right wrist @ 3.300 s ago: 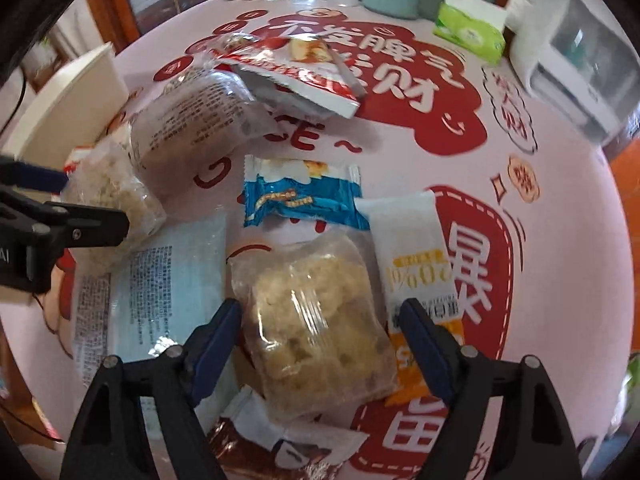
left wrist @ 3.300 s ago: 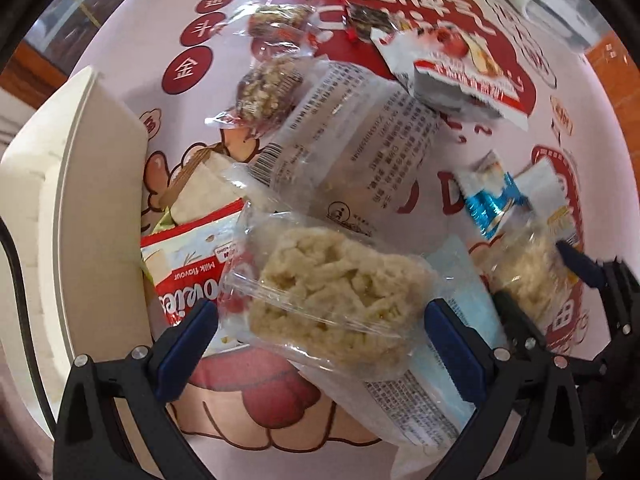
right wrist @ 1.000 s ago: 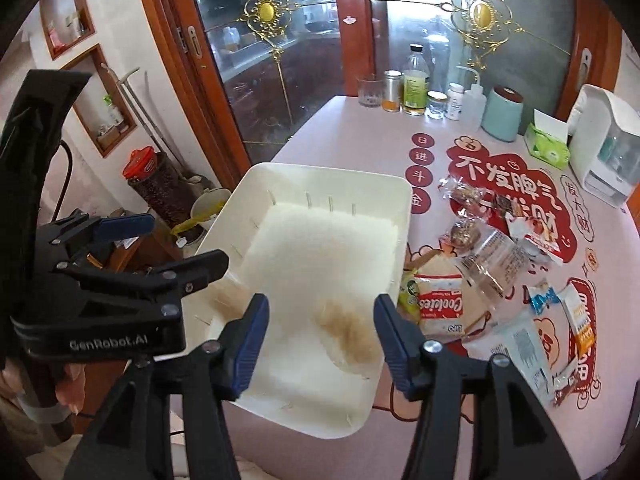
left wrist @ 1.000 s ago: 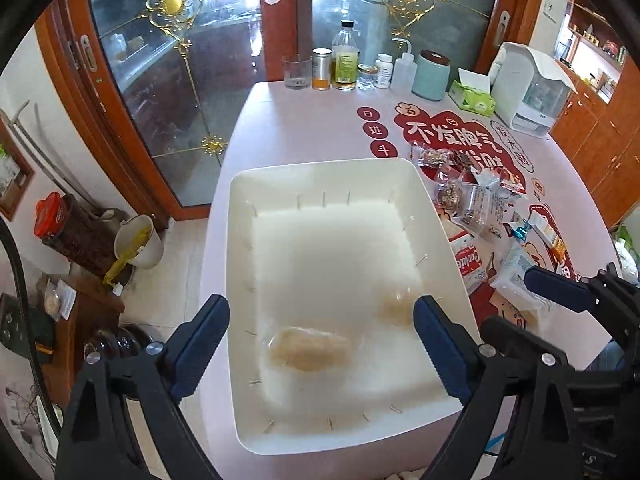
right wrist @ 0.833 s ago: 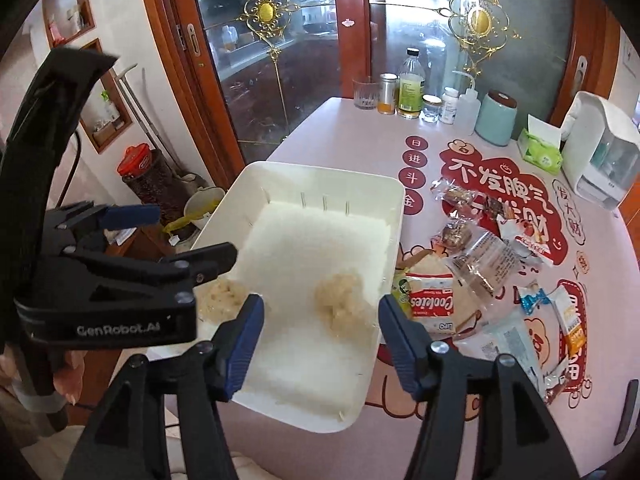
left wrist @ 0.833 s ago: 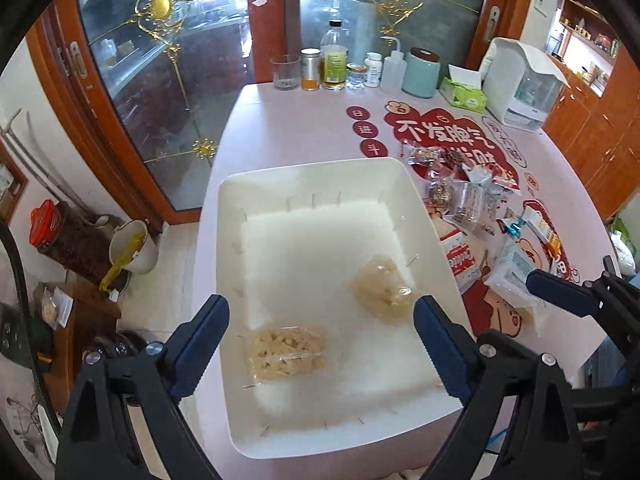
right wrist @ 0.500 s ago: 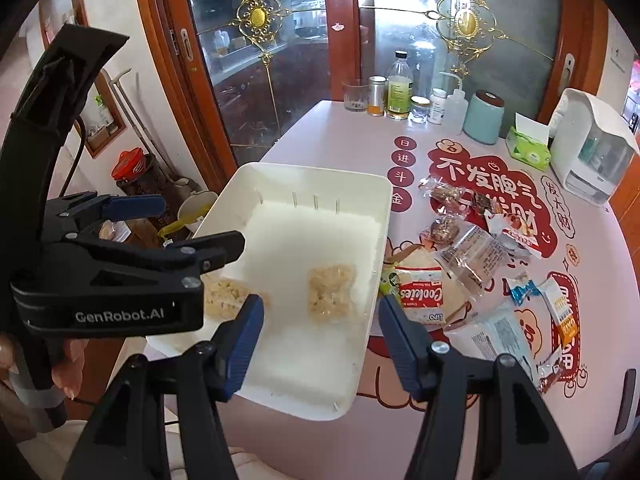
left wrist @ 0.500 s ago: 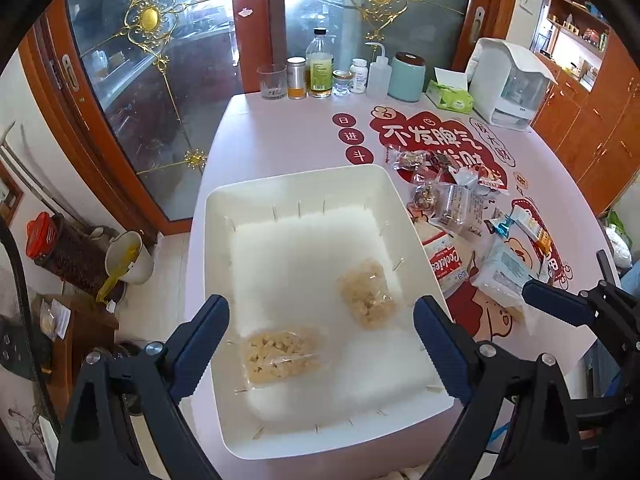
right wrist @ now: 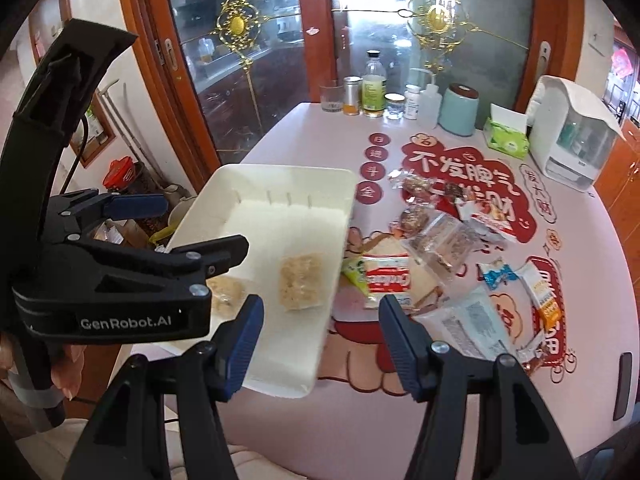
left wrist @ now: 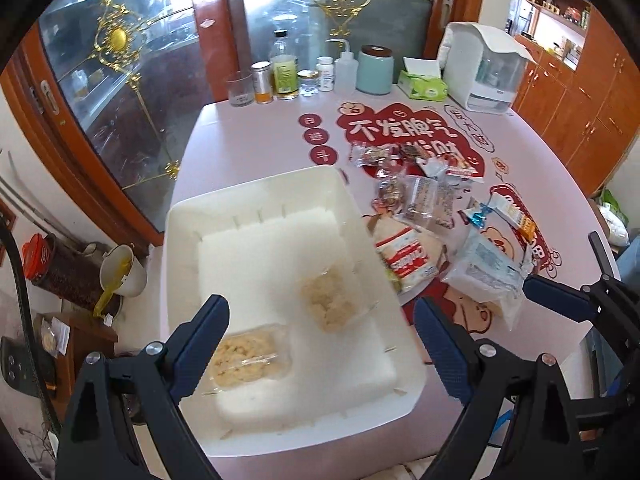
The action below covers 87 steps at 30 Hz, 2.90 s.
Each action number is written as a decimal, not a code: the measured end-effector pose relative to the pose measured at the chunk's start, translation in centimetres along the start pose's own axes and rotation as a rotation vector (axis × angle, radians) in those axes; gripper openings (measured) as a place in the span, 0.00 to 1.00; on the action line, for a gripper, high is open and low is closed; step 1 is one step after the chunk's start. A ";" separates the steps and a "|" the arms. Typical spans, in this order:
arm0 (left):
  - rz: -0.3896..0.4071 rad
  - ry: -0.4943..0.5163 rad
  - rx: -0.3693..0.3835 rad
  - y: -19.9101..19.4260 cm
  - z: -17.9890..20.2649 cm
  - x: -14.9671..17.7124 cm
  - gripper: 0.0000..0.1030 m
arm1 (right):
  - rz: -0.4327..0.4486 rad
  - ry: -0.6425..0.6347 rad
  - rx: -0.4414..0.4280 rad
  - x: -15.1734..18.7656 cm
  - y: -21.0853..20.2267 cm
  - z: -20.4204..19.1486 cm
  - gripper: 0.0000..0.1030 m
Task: Organize snacks
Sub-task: 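Grasp the red DONGZAO bag with the left tool while the right grasps the OATS bar, then carry the DONGZAO bag and OATS bar into the tray and release both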
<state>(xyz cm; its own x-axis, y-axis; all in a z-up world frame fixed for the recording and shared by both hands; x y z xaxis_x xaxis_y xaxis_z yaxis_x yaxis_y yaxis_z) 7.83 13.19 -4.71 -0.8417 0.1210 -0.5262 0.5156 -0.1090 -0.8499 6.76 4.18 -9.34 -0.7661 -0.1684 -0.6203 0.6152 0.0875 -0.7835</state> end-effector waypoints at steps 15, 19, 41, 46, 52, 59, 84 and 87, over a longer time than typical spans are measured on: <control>-0.060 0.106 0.036 5.8 14.7 -7.2 0.90 | -0.049 0.173 0.049 2.7 -0.5 16.1 0.59; -0.067 0.122 0.032 7.5 18.3 -9.9 0.90 | -0.057 0.207 0.074 3.1 0.1 21.4 0.59; -0.313 0.035 -0.004 26.3 23.6 -17.7 0.90 | -0.245 0.106 0.046 2.3 15.2 36.3 0.59; -0.355 0.000 0.008 29.5 23.8 -18.6 0.90 | -0.303 0.040 0.049 3.2 17.7 36.2 0.59; -0.416 -0.042 -0.013 33.3 23.3 -18.2 0.87 | -0.285 0.058 0.073 3.1 18.7 37.7 0.39; -0.429 -0.079 -0.006 35.2 22.9 -17.4 0.51 | -0.249 0.087 0.094 3.1 19.0 38.0 0.39; -0.147 0.072 0.046 18.1 26.0 -14.1 0.43 | -0.163 0.149 0.132 2.0 12.2 34.7 0.37; -0.129 0.075 0.055 15.4 24.8 -12.4 0.43 | -0.136 0.138 0.130 1.8 10.4 32.9 0.37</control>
<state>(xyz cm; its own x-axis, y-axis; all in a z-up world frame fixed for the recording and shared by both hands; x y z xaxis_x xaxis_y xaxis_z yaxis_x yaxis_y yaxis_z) 22.24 -14.44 -10.49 -0.8851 0.2107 -0.4150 0.3924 -0.1418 -0.9088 17.87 -27.50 -17.42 -0.8565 -0.0335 -0.5151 0.5162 -0.0557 -0.8546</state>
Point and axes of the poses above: each gripper's, at about its wrist camera, not at the fingertips, and y roughly the way its jaws point, z to its right, x to its underside, the point moved 1 cm from there along y, roughly the way its jaws point, and after that the axes turned 1 degree about x, right-handed, at the moved point
